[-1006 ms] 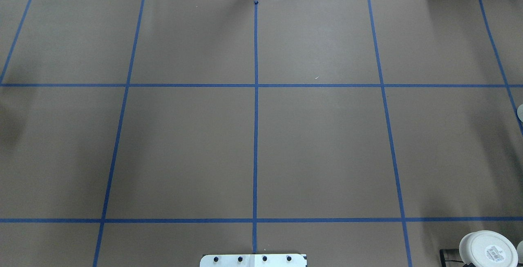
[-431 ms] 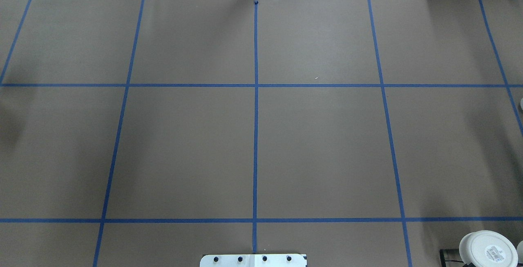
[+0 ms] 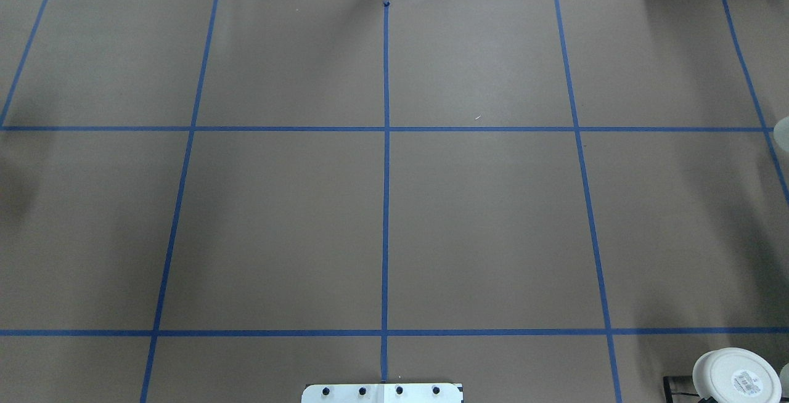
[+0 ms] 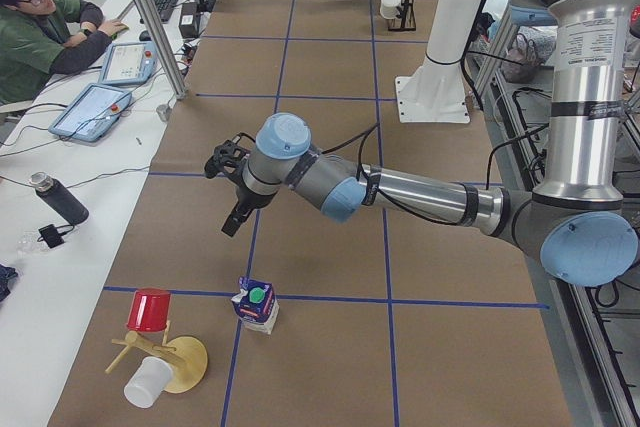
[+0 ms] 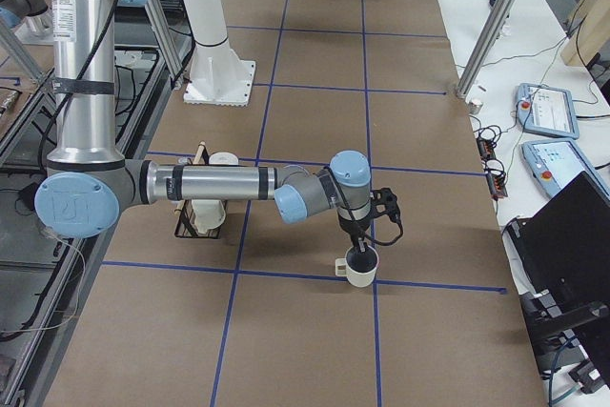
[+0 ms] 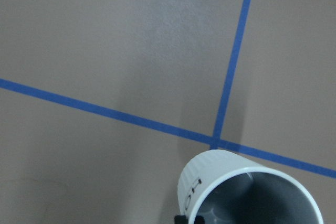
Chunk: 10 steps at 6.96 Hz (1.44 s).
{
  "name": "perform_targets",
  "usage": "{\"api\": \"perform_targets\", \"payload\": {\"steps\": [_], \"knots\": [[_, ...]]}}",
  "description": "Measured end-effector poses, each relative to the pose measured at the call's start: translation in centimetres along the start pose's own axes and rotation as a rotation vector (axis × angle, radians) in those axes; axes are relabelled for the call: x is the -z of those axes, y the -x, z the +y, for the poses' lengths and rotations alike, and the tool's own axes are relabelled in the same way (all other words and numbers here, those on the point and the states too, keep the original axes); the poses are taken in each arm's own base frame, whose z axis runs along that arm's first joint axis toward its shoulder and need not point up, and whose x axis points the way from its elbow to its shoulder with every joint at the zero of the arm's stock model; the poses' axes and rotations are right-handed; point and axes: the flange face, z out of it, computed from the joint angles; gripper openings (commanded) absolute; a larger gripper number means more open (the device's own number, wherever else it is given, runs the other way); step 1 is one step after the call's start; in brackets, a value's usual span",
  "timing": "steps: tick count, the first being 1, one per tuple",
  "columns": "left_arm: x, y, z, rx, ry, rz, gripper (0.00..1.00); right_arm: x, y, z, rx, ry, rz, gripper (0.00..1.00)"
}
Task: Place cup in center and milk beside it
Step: 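Carry the white mug with the right gripper to the table's center grid crossing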
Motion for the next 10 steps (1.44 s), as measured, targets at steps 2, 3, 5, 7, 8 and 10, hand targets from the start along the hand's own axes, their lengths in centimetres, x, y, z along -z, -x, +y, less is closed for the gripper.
{"api": "perform_targets", "payload": {"steps": [2, 3, 5, 7, 8, 10], "knots": [[-0.1, 0.1, 0.1, 0.002, 0.003, 0.000, 0.99, 2.3, 5.8, -4.7, -0.008, -0.041, -0.073, 0.00], [-0.1, 0.1, 0.1, 0.003, 0.004, 0.000, 0.99, 3.1, 10.2, -7.5, 0.007, -0.059, -0.109, 0.00], [-0.2, 0.1, 0.1, 0.005, 0.005, 0.000, 0.99, 4.3, 23.5, -12.9, -0.014, -0.093, -0.192, 0.00], [-0.2, 0.2, 0.2, 0.006, 0.007, 0.000, 0.99, 3.8, 37.4, -14.9, -0.101, -0.106, -0.228, 0.00], [-0.3, 0.2, 0.2, 0.007, 0.008, 0.000, 0.99, 3.7, 44.7, -15.2, -0.151, -0.093, -0.205, 0.00], [-0.5, 0.3, 0.3, 0.009, 0.012, 0.002, 0.99, 4.6, 57.6, -14.1, -0.251, -0.056, -0.125, 0.00]]}}
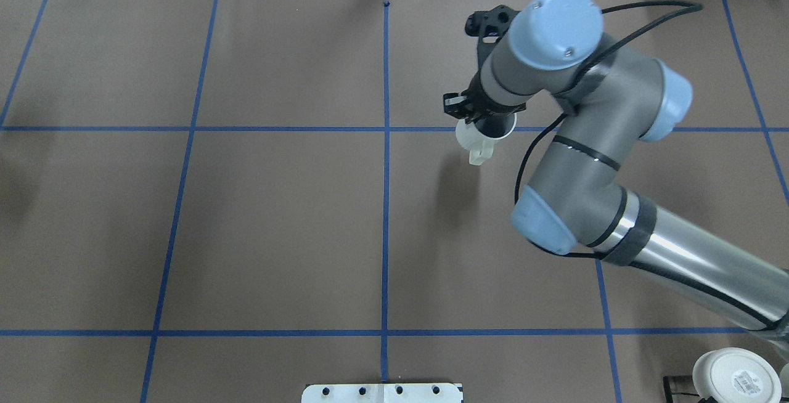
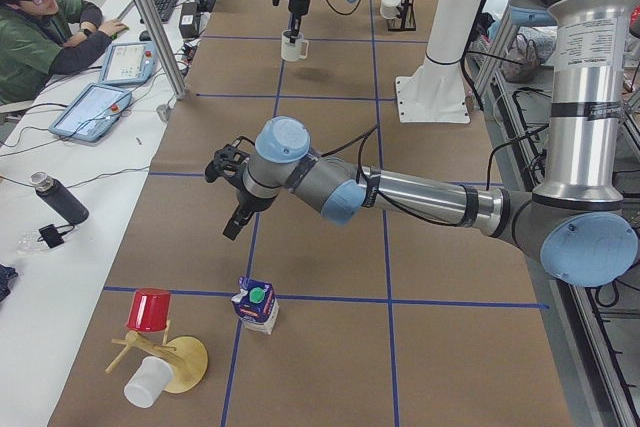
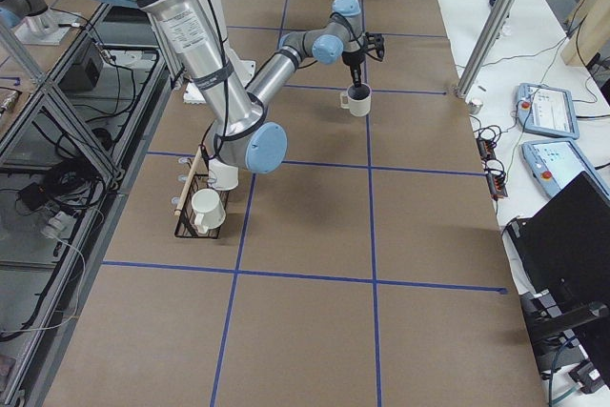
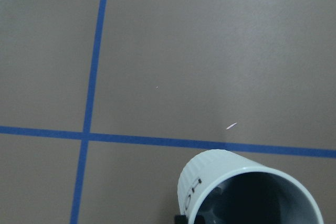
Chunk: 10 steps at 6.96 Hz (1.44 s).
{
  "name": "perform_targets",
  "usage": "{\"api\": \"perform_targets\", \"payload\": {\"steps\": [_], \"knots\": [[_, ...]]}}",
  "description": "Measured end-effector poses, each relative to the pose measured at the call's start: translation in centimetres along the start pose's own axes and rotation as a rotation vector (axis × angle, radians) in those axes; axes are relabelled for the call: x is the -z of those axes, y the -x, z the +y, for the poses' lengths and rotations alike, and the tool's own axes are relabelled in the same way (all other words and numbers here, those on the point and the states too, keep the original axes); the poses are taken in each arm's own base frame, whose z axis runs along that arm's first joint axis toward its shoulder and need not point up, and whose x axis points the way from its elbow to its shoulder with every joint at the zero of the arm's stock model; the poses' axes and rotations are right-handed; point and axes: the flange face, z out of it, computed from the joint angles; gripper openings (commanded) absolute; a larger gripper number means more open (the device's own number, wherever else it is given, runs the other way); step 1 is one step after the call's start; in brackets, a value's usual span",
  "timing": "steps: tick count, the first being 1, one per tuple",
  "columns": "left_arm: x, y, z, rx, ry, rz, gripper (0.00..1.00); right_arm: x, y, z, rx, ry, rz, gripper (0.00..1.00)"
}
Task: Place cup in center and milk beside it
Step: 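Carry the white mug with the right gripper to the table's center grid crossing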
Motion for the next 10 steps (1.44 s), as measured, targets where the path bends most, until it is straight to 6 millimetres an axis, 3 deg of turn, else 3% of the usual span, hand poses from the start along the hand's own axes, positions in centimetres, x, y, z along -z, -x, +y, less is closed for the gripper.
{"api": "perform_targets", "payload": {"steps": [2, 4, 8, 10], "knots": [[-0.3, 0.1, 0.2, 0.002, 0.006, 0.001, 0.99, -0.5, 7.7, 4.3, -0.099, 0.022, 0.065, 0.00], [-0.5, 0.1, 0.3, 0.004, 0.011, 0.007, 0.99, -1.6, 13.1, 6.5, -0.150, 0.048, 0.112, 0.00], [-0.7, 0.3, 0.5, 0.007, 0.015, 0.009, 0.99, -2.9, 17.5, 8.6, -0.155, 0.081, 0.127, 0.00], [-0.7, 0.3, 0.5, 0.008, 0.015, 0.009, 0.99, -3.6, 18.4, 9.0, -0.150, 0.091, 0.136, 0.00]]}}
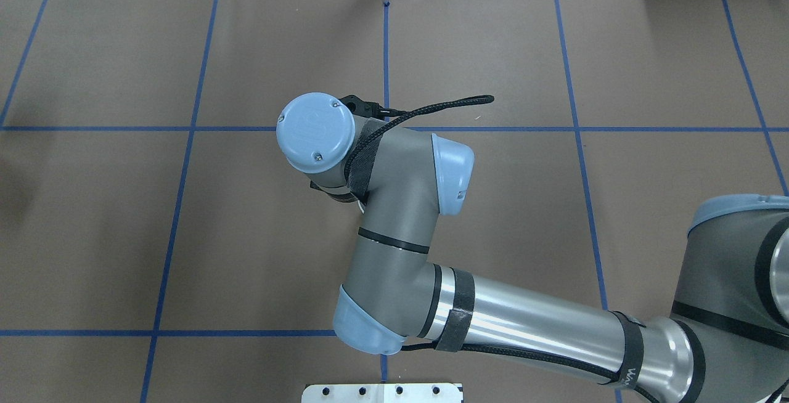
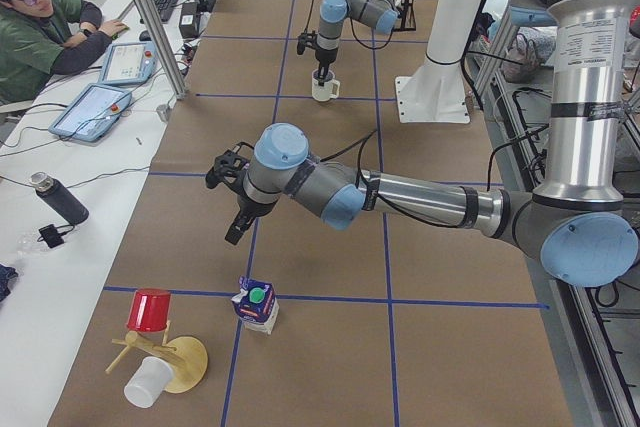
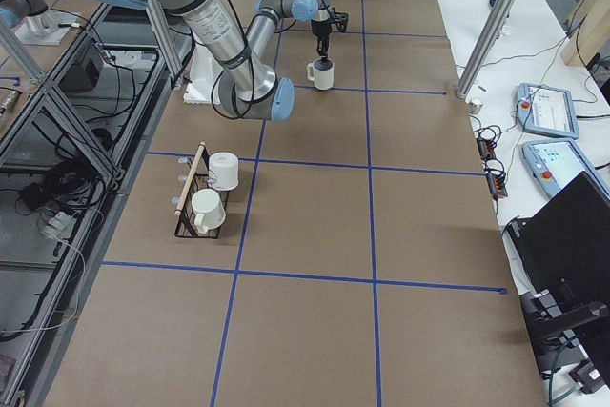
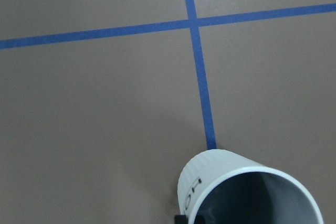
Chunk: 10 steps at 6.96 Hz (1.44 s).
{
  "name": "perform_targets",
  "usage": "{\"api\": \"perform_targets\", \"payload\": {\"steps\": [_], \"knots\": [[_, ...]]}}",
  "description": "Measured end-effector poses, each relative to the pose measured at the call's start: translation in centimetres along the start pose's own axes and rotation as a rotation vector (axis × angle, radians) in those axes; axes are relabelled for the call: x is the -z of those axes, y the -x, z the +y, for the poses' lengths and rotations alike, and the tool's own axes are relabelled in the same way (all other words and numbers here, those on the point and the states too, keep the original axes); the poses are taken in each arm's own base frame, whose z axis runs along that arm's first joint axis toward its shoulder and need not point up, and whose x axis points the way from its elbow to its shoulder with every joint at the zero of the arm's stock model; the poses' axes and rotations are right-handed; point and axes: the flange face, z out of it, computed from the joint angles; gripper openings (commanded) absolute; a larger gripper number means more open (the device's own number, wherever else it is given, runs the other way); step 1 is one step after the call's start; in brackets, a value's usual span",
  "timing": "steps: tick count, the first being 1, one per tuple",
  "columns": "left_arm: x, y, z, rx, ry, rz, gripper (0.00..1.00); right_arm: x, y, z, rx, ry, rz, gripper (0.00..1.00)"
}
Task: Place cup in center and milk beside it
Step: 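Carry the white mug with the right gripper to the table's center grid crossing, then release the mug and withdraw the right gripper away from it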
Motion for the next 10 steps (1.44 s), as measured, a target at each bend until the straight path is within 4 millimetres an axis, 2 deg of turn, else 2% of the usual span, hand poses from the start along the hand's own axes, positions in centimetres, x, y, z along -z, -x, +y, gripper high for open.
{"api": "perform_targets", "payload": {"steps": [1, 3, 4, 5, 6, 7, 8, 9, 10], "knots": [[0.0, 0.0, 0.0, 0.000, 0.000, 0.000, 0.99, -0.4, 0.0, 0.1, 0.001, 0.003, 0.007, 0.24], [0.0, 0.0, 0.0, 0.000, 0.000, 0.000, 0.99, -0.8, 0.0, 0.1, -0.004, 0.003, 0.014, 1.00], [0.0, 0.0, 0.0, 0.000, 0.000, 0.001, 0.99, -0.3, 0.1, 0.0, -0.011, -0.004, 0.006, 1.00], [0.0, 0.0, 0.0, 0.000, 0.000, 0.001, 0.99, 1.1, 0.2, -0.4, -0.014, -0.017, -0.017, 1.00], [0.0, 0.0, 0.0, 0.000, 0.001, 0.001, 0.99, 3.4, 0.0, -1.5, -0.014, -0.028, -0.052, 1.00], [-0.1, 0.0, 0.0, 0.001, 0.002, 0.001, 0.99, 5.7, -1.0, -3.6, -0.013, -0.031, -0.085, 1.00], [-0.2, 0.1, 0.1, 0.005, 0.005, 0.001, 0.99, 7.6, -3.1, -7.5, 0.002, -0.024, -0.103, 1.00], [-0.7, 0.6, 0.6, 0.011, 0.016, -0.001, 0.99, 8.8, -6.9, -12.7, 0.043, -0.008, -0.102, 1.00], [-1.2, 1.2, 1.5, 0.015, 0.024, -0.003, 0.99, 9.1, -12.6, -18.4, 0.106, 0.007, -0.090, 1.00]]}}
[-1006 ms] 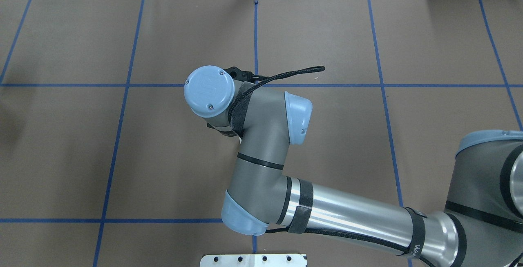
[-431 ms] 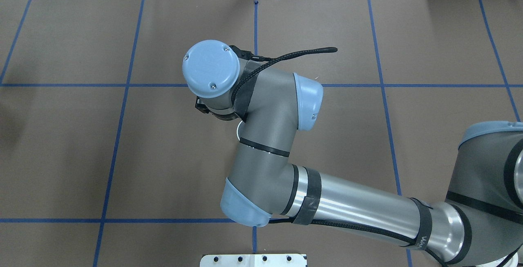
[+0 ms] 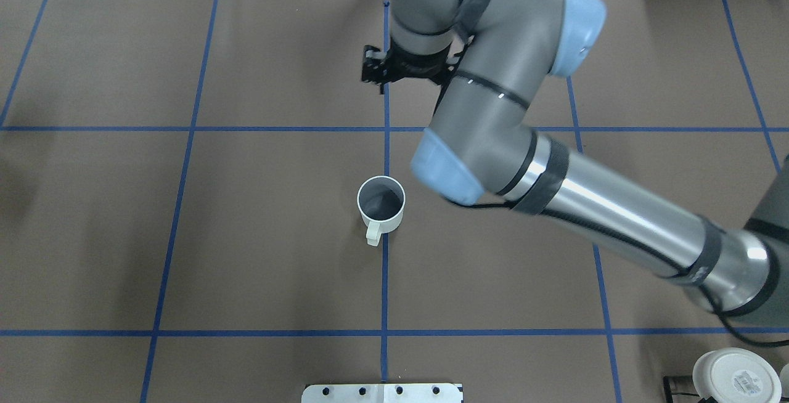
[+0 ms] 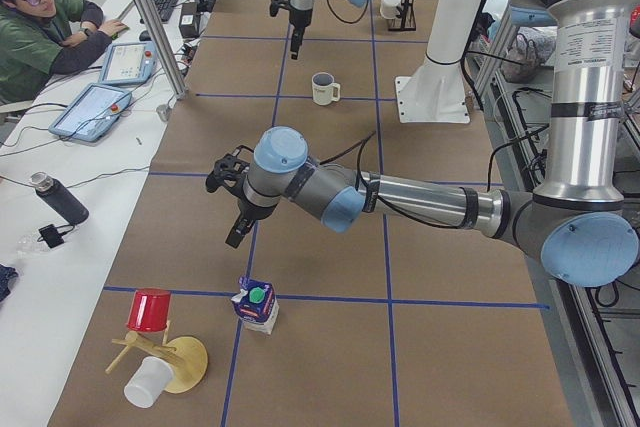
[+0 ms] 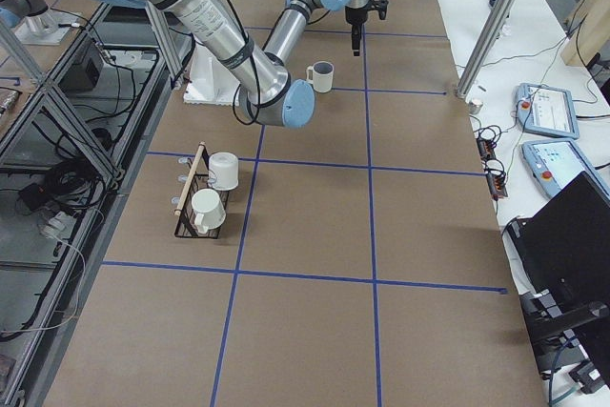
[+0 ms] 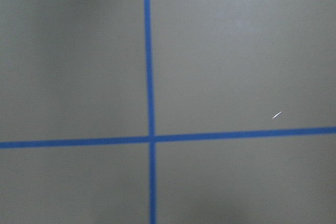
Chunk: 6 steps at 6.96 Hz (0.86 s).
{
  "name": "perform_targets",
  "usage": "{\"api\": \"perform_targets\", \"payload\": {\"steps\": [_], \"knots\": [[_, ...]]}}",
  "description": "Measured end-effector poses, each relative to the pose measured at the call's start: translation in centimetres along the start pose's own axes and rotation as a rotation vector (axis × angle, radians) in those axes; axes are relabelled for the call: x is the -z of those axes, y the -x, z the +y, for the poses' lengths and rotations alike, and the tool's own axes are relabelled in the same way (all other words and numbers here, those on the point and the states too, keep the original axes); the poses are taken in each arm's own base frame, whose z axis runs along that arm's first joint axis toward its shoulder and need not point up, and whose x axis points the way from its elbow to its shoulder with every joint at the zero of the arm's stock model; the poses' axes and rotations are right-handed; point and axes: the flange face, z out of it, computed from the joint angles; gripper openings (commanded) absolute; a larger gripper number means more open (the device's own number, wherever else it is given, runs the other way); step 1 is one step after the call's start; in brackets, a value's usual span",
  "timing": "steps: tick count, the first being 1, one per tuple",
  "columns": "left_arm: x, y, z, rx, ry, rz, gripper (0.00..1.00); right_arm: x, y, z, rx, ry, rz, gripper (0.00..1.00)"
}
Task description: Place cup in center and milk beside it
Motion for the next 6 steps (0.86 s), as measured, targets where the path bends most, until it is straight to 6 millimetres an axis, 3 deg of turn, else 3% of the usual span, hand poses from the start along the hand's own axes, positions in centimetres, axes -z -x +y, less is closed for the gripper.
{"api": "perform_targets", "payload": {"steps": [2, 3, 4, 5, 6], "knots": [[-0.6, 0.6, 1.1, 0.004, 0.003, 0.005, 1.00, 0.9, -17.8, -8.2, 0.176, 0.027, 0.050, 1.00], [-0.8, 0.7, 1.5, 0.013, 0.014, 0.022, 1.00, 1.2, -27.8, -10.2, 0.265, 0.047, 0.080, 1.00], [-1.0, 0.8, 2.0, 0.026, 0.028, 0.043, 1.00, 1.3, -37.6, -10.6, 0.325, 0.076, 0.102, 1.00], [-1.3, 1.1, 2.3, 0.039, 0.038, 0.057, 1.00, 1.3, -46.1, -9.6, 0.331, 0.106, 0.112, 1.00], [-1.8, 1.8, 2.8, 0.043, 0.056, 0.071, 1.00, 1.0, -53.2, -7.3, 0.305, 0.134, 0.118, 1.00]]}}
